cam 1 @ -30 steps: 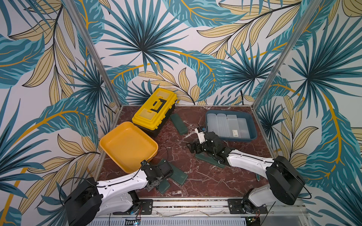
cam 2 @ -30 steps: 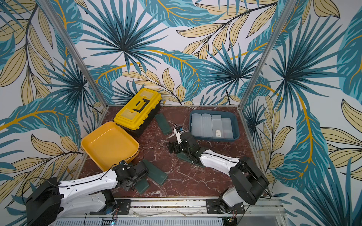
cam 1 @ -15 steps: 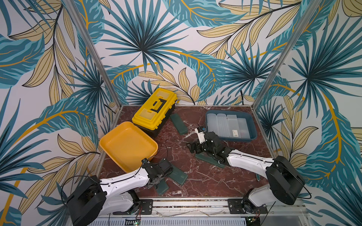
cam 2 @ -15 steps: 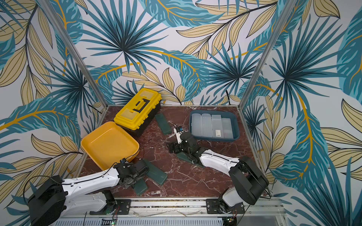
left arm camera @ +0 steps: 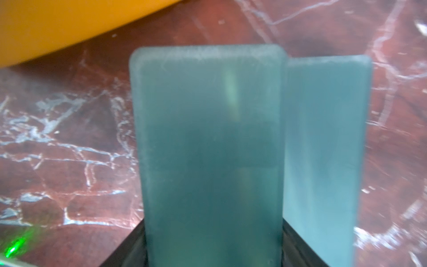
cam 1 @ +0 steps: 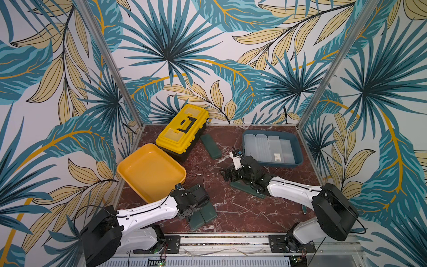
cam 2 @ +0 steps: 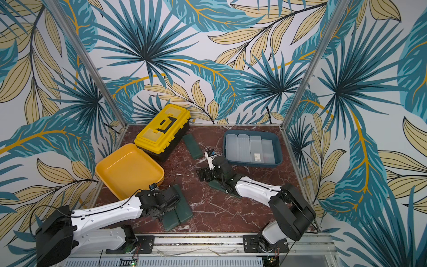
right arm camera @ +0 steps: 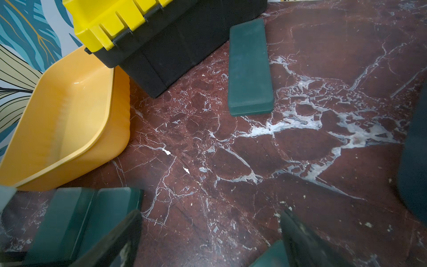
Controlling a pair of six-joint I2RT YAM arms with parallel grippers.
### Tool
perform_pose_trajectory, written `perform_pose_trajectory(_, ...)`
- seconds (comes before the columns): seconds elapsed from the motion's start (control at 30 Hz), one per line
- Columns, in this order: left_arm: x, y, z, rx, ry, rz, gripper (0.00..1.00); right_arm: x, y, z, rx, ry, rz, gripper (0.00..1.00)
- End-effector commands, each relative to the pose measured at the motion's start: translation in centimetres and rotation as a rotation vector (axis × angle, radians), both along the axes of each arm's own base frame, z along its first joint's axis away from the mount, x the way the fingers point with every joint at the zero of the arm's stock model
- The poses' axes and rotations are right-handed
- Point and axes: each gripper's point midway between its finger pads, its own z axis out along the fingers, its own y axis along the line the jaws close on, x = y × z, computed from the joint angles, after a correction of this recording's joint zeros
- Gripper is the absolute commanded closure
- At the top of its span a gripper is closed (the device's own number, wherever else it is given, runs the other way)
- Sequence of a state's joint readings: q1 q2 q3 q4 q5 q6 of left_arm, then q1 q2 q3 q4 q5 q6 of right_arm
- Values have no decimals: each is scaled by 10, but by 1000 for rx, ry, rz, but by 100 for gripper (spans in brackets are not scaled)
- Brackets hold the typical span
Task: Place the pencil cases by color into the storage box
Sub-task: Pick up the pencil case from the center of the board.
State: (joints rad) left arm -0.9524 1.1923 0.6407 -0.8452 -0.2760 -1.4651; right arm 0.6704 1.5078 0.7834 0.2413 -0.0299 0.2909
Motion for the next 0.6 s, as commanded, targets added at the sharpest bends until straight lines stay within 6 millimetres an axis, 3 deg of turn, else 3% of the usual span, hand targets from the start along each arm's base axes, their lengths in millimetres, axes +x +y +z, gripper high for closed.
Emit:
perform_pose_trajectory(0.0,5,-6,19,16,-29,-45,39,2,4,2,3,-18,7,7)
perform_pose_trajectory(0.57,39,-48,83,41,-153,-265,42,3,-3,11,9,-38,-19,7)
